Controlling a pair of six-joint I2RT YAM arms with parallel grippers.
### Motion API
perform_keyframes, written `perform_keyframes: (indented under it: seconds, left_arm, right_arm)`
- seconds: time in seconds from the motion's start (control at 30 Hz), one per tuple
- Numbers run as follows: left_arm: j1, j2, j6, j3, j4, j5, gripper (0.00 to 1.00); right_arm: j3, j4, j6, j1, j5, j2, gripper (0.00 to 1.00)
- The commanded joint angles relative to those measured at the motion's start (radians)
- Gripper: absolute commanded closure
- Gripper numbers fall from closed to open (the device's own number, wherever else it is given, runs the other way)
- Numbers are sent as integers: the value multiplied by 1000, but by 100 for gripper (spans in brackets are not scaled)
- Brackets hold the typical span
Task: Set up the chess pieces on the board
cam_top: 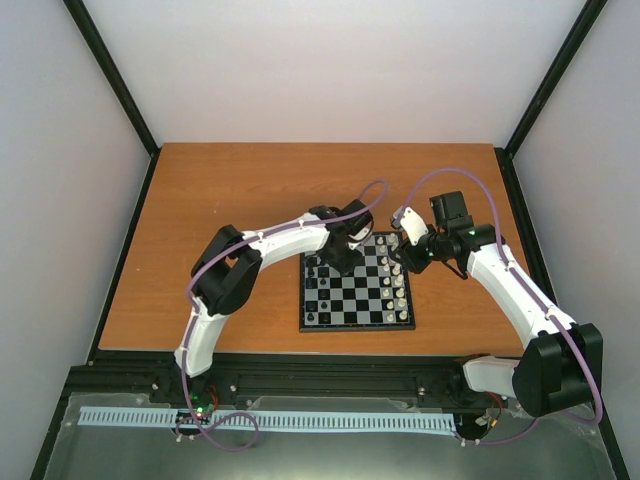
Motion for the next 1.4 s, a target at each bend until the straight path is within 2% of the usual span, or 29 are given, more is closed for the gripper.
perform_keyframes:
  seconds: [0.0,0.33,0.8,0.97,1.1,1.37]
  left_arm:
    - [-13,30,-7,42,-30,24,62]
    - [-13,57,-11,70,-37,36,66]
    - [-16,63,-27,74,-68,54,79]
    - [-16,5,-54,59,-42,45,80]
    - [-16,-94,-128,6,50,84,81]
    - [-10,-268,-248,-87,167,99,81]
  right_arm:
    - [-9,6,-8,-7,-16,6,63]
    - [-8,1,-9,-7,-24,9,63]
    - [-7,-4,-8,-6,-31,8,63]
    - [-5,-3,-2,-6,-32,5,63]
    - [9,-1,7,-8,-40,1,63]
    - [83,-27,32,-40,-135,26,63]
